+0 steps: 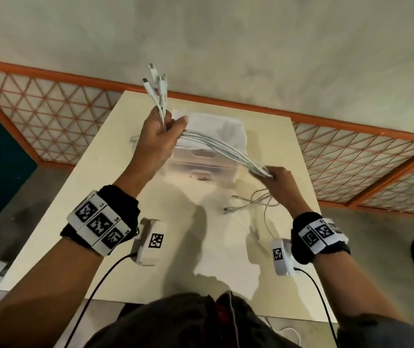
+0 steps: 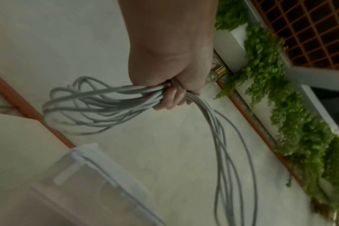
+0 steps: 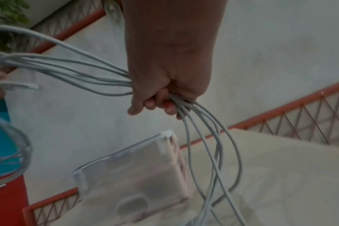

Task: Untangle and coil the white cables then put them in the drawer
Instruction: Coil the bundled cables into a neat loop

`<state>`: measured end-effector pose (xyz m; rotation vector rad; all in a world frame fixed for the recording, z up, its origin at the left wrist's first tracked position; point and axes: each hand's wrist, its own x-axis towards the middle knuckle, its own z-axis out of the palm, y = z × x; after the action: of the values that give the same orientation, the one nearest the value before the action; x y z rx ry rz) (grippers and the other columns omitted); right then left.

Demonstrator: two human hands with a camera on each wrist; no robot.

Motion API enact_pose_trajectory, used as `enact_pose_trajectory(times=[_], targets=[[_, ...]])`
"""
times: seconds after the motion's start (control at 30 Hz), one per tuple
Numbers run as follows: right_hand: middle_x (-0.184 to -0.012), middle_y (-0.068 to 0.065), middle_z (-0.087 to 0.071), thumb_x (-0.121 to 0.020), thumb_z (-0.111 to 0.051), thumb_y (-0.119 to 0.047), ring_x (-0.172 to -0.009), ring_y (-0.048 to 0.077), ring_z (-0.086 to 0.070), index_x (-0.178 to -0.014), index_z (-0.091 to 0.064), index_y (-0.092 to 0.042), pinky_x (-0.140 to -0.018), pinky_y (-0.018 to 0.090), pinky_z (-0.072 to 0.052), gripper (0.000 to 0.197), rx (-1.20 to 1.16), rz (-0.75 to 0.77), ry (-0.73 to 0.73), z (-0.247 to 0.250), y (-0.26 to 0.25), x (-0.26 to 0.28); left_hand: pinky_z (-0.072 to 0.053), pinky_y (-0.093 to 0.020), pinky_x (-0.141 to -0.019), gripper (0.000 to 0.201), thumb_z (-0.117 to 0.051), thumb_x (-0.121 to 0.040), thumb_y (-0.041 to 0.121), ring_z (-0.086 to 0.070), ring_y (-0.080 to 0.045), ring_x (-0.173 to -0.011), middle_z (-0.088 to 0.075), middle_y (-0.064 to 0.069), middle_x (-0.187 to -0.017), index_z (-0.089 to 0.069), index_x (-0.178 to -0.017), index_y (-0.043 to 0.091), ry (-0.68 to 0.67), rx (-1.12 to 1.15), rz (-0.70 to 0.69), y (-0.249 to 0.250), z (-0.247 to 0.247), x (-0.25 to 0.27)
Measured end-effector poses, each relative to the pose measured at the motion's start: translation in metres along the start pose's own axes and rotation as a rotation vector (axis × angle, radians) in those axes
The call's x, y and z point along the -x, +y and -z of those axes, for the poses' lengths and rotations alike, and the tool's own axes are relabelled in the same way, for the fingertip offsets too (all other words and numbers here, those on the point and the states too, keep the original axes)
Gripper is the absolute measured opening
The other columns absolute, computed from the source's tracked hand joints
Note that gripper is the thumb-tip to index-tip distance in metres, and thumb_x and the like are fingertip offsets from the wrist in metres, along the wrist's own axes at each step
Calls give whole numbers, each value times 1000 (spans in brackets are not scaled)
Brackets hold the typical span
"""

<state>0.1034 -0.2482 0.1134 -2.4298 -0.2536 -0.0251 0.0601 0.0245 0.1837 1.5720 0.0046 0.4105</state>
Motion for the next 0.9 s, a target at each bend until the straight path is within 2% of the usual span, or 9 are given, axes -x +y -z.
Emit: enact_pose_trajectory(times=[0.07, 0.17, 0.27, 0.37, 0.47, 0.57, 0.63, 0.77, 0.9], targets=[[-57, 11, -39, -84, -62, -7, -61, 17, -35, -62, -41, -10, -49, 26, -24, 30, 73, 88, 107, 13, 3, -5, -32, -13, -45, 37, -57, -93, 10, -33, -1, -39, -30, 2, -58, -29, -70, 21, -23, -158, -21, -14, 7, 5], [-59, 9, -48, -80, -68, -12, -62, 20, -41, -65, -43, -11, -52, 24, -29, 29, 159, 109, 94, 22, 12, -7, -35, -21, -57, 37, -60, -91, 14, -40, 0, -47, -36, 6, -58, -30, -69, 22, -157, -383, 9, -33, 19, 11], [-79, 13, -64, -71, -80, -26, -79, 27, -59, -77, -58, -9, -66, 33, -38, 29, 364, 21, -142, 3, 27, -3, -38, -17, -57, 33, -61, -91, 22, -52, 1, -57, -52, 9, -61, -35, -70, 21, -315, -640, 66, -50, 27, 20], [-105, 16, -63, -67, -83, -21, -103, 33, -60, -96, -63, -5, -83, 39, -46, 38, 433, -59, -431, -32, 39, 13, -44, -22, -70, 34, -53, -93, 40, -63, -8, -79, -68, 17, -77, -51, -89, 7, -445, -656, 152, -58, 30, 31], [-118, 7, -56, -68, -82, -16, -117, 28, -53, -120, -54, -9, -93, 33, -42, 59, 489, -204, -757, -52, 37, 29, -32, -13, -49, 50, -34, -97, 49, -41, -5, -46, -61, 18, -61, -55, -91, 4, -445, -463, 302, -54, 30, 42], [-143, 4, -43, -70, -81, -26, -132, 24, -41, -141, -36, -15, -107, 35, -36, 85, 545, -253, -924, -50, 23, 32, -33, -16, -54, 47, -24, -99, 48, -34, -8, -49, -53, 2, -68, -42, -75, 13, -448, -375, 306, -53, 28, 49], [-142, 5, -45, -76, -76, -33, -130, 23, -42, -139, -40, -15, -107, 32, -34, 75, 449, -145, -817, -43, 1, 25, -30, -12, -47, 41, -24, -102, 41, -32, -3, -44, -44, 1, -65, -38, -74, 14, -470, -344, 266, -54, 25, 51], [-104, 8, -70, -91, -57, -33, -98, 22, -65, -110, -63, -12, -91, 34, -50, 28, -122, 81, -383, -34, -58, 10, -30, -9, -45, 35, -27, -104, 29, -32, -2, -42, -33, 3, -60, -35, -74, 12, -513, -253, 201, -52, 10, 56], [-96, 5, -69, -93, -55, -27, -85, 17, -69, -118, -54, -14, -76, 28, -56, 27, -477, 106, -355, -33, -95, 2, -31, -8, -46, 29, -29, -104, 24, -32, -2, -44, -32, 1, -62, -34, -78, 12, -495, -185, 181, -54, 1, 61]])
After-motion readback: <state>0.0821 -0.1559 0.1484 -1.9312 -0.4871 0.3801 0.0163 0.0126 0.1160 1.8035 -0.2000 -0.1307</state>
